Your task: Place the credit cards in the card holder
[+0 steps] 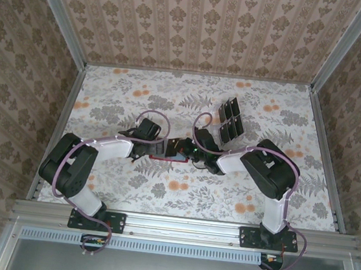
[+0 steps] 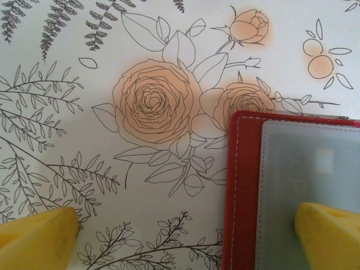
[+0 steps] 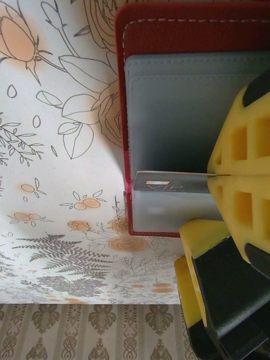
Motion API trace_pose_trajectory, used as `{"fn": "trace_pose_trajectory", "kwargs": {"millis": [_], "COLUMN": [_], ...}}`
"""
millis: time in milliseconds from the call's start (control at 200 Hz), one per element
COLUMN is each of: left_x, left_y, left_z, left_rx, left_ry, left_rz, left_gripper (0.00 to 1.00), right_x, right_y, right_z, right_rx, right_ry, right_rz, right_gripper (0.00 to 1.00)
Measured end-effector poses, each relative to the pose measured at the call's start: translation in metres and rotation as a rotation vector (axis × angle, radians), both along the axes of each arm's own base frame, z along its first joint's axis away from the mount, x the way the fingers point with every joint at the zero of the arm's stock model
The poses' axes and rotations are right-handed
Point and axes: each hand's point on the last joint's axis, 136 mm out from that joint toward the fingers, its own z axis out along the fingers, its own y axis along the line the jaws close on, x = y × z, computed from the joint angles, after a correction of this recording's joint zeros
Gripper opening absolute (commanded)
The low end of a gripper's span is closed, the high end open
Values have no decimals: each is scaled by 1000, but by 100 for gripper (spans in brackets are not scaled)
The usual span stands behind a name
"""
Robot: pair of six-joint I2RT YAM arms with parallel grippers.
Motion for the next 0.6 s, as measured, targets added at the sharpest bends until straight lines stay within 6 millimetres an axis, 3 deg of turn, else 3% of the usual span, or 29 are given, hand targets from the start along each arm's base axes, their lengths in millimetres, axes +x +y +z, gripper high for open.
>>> {"fn": "trace_pose_trajectory", "kwargs": {"millis": [600], "left_x": [0], "left_y": [0], "left_z": [0], "left_rx": [0], "left_ry": [0], "left_rz": [0], "left_gripper": [100], "right_x": [-3], "right_y": [7], "right_z": [-4], "right_rx": [23], "right_ry": [14], "right_rz": [10], "right_gripper": [0]}}
